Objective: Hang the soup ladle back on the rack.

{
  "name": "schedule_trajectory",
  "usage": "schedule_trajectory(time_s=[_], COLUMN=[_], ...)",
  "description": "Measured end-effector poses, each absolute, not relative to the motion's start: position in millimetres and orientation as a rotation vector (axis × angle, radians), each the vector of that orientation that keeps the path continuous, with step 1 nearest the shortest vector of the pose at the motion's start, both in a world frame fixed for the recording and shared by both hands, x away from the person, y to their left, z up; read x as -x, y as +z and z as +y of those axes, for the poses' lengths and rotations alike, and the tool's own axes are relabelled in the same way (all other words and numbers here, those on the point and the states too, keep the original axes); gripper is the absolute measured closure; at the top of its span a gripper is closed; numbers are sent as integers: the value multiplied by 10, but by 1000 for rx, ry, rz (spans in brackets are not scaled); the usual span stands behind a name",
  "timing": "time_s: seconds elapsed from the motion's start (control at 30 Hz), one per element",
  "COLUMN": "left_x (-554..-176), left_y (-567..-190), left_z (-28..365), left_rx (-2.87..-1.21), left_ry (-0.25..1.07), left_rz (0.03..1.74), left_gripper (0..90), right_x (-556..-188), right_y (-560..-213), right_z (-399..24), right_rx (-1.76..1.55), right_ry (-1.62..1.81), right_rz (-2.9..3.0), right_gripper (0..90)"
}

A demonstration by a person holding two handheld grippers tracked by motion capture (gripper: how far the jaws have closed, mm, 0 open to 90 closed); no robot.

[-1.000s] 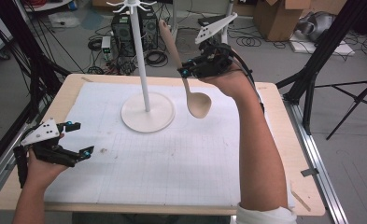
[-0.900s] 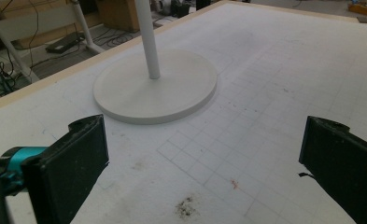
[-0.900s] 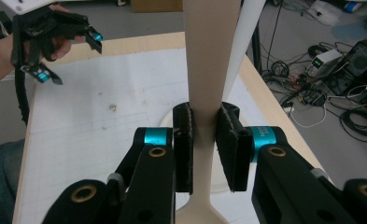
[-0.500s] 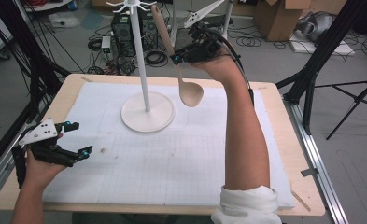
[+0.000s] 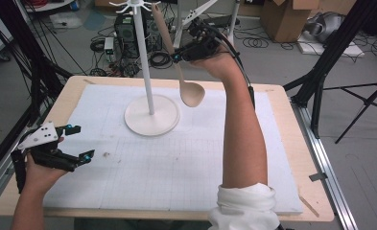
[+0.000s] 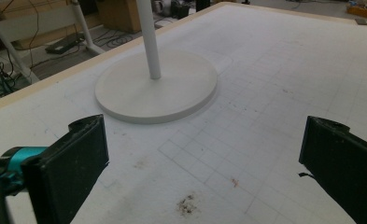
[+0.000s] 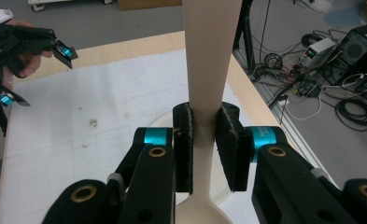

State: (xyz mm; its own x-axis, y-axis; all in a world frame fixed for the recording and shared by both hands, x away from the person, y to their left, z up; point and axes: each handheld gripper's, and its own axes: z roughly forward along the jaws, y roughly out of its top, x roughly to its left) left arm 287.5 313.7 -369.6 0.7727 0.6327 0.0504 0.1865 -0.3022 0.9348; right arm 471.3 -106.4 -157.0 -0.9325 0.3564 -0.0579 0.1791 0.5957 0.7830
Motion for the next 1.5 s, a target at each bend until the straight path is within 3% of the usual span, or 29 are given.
schedule_trajectory(time_s=[1.27, 1.33, 1.4, 1.5], left_x=[-2870, -2867, -2864, -2858], left_y=[-3704, -3702, -3698, -3692], left_z=[3171, 3172, 3173, 3170], left_rx=[-1856, -1855, -1857, -1855], left_ry=[507, 506, 507, 508], left_rz=[637, 638, 636, 635], left_gripper=[17, 17, 17, 17], right_x=[-4908, -4919, -4911, -4880], right_y=[-1684, -1693, -1680, -1658], right_z=[-873, -865, -881, -912], right_rx=[-471, -497, -534, -555], right_ry=[1249, 1238, 1273, 1291], right_rz=[2662, 2660, 2613, 2582], right_gripper=[765, 744, 617, 521])
